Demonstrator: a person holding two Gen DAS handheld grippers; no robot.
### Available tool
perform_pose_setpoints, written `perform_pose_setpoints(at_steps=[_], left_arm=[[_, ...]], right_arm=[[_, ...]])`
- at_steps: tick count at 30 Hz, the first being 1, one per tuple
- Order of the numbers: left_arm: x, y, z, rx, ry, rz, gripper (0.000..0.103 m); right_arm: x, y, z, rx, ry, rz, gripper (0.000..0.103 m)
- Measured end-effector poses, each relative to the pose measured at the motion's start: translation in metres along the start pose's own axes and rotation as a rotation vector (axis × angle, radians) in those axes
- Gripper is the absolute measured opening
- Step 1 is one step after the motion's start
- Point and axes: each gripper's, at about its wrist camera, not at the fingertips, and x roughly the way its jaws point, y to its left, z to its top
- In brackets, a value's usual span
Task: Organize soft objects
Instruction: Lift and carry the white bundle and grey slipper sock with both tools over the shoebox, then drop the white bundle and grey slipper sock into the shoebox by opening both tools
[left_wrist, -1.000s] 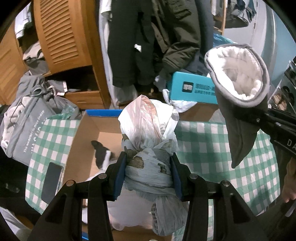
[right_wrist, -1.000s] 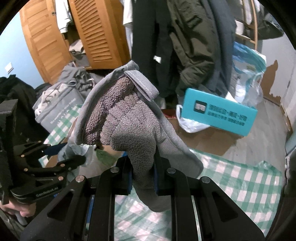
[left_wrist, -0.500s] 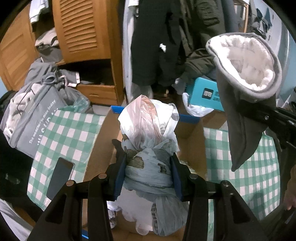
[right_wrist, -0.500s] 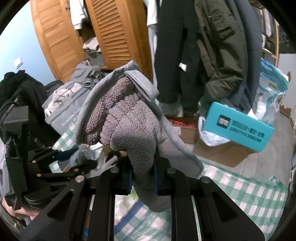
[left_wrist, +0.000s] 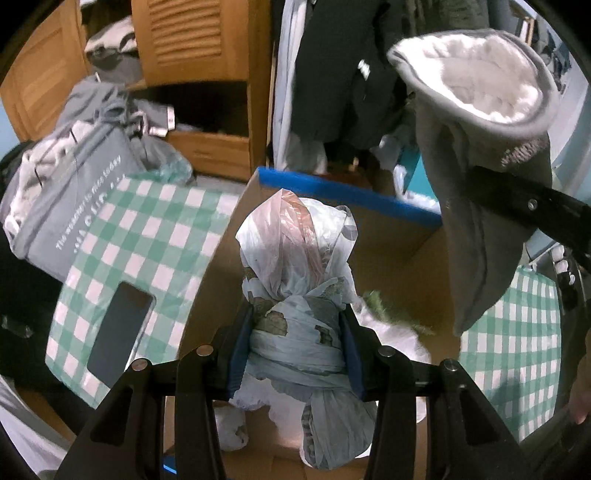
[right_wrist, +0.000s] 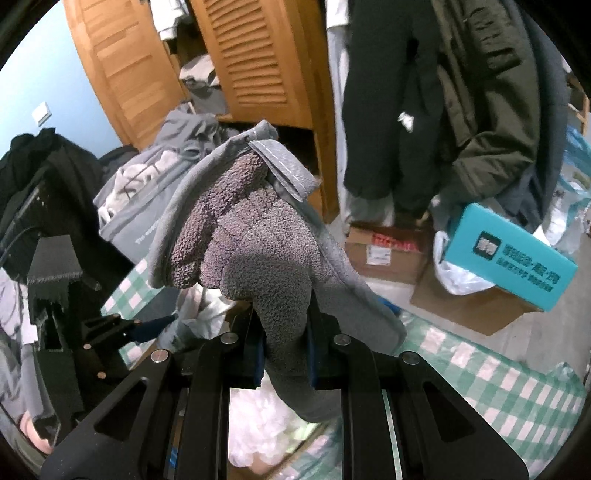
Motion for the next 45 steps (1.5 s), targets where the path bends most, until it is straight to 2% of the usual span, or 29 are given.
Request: perform_pose_setpoints(at_steps=[10, 12, 15, 16, 19, 25, 32, 36, 41, 43, 45], left_arm=[[0.019, 0.016, -0.010, -0.062, 0.082, -0.010, 0.046], [0.019, 0.017, -0.012, -0.066, 0.090, -0.006, 0.049], [0.020, 0.017, -0.015, -0.061, 0.099, 0.006, 0.060], [0.020, 0.018, -0.016, -0.062, 0.101, 0.016, 0.064], [0.016, 0.021, -0.021, -0.070, 0.106, 0.027, 0.069], [0.001, 0.025, -0.025, -0.087, 0.081, 0.009, 0.074], [-0.018, 0.024, -0.028, -0.090, 0.042, -0.004, 0.074], [-0.033, 0.024, -0.032, -0.093, 0.009, -0.008, 0.080], [-0.050, 0.024, -0.036, -0.087, -0.034, -0.016, 0.081], [-0.054, 0.024, -0.038, -0.091, -0.046, -0.020, 0.086], [-0.058, 0.024, -0.039, -0.097, -0.059, -0.023, 0.087]], right_arm=[[0.048, 0.018, -0.007, -0.041, 0.121, 0.030, 0.016], [0.054, 0.020, -0.008, -0.045, 0.141, 0.038, 0.018], [0.063, 0.024, -0.011, -0.049, 0.174, 0.038, 0.030], [0.064, 0.024, -0.011, -0.049, 0.177, 0.035, 0.031], [0.066, 0.024, -0.012, -0.047, 0.185, 0.010, 0.044], [0.057, 0.017, -0.009, -0.014, 0.163, -0.005, 0.050], [0.031, 0.014, -0.012, 0.005, 0.122, -0.024, 0.059], [0.013, 0.013, -0.015, 0.014, 0.097, -0.056, 0.069], [-0.010, 0.010, -0.023, 0.034, 0.080, -0.085, 0.071], [-0.019, 0.010, -0.027, 0.034, 0.072, -0.101, 0.071], [-0.028, 0.010, -0.029, 0.033, 0.063, -0.112, 0.071]])
